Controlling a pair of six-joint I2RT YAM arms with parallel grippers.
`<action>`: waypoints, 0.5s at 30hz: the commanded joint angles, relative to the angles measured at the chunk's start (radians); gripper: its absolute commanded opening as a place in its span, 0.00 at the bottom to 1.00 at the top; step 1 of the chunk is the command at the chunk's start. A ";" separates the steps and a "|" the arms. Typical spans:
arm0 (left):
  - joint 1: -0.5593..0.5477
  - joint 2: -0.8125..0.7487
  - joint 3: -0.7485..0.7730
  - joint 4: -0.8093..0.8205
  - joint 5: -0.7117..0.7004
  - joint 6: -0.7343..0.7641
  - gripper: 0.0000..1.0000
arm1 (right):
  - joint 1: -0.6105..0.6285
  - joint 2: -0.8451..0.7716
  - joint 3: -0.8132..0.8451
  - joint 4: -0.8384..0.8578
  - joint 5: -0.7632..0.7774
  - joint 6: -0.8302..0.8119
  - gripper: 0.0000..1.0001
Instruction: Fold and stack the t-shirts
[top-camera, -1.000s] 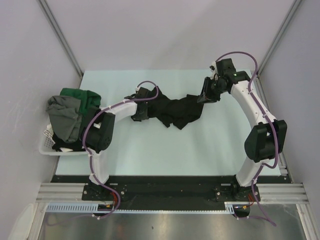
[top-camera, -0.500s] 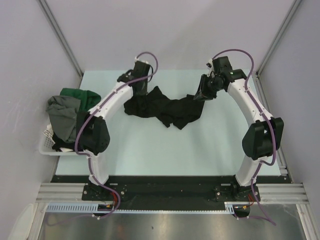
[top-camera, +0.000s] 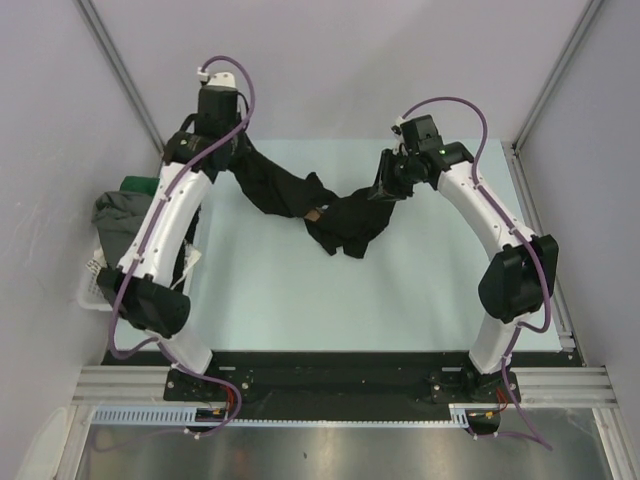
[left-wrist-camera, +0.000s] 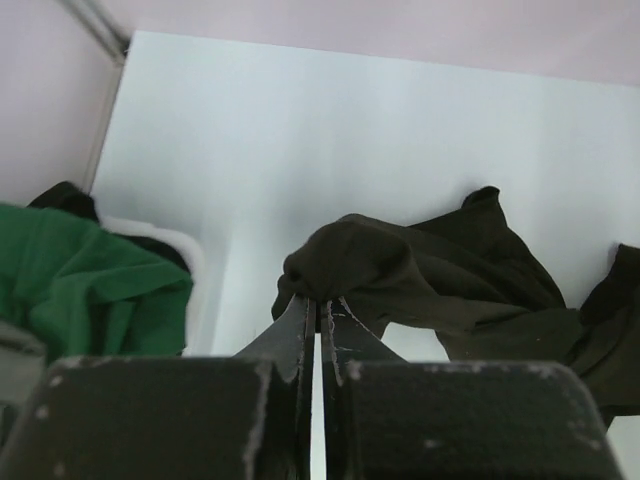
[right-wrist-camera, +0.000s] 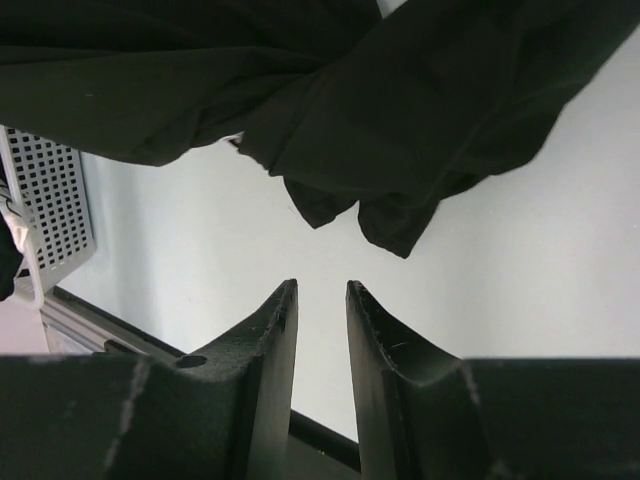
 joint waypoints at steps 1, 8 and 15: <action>0.092 -0.148 -0.010 0.060 -0.009 -0.043 0.00 | 0.017 -0.022 0.013 0.049 0.072 0.018 0.31; 0.139 -0.225 -0.107 0.065 0.036 -0.079 0.00 | 0.026 0.050 0.039 0.065 0.085 0.029 0.31; 0.170 -0.174 -0.062 0.185 0.132 -0.149 0.00 | 0.052 0.073 0.082 0.067 0.071 0.032 0.31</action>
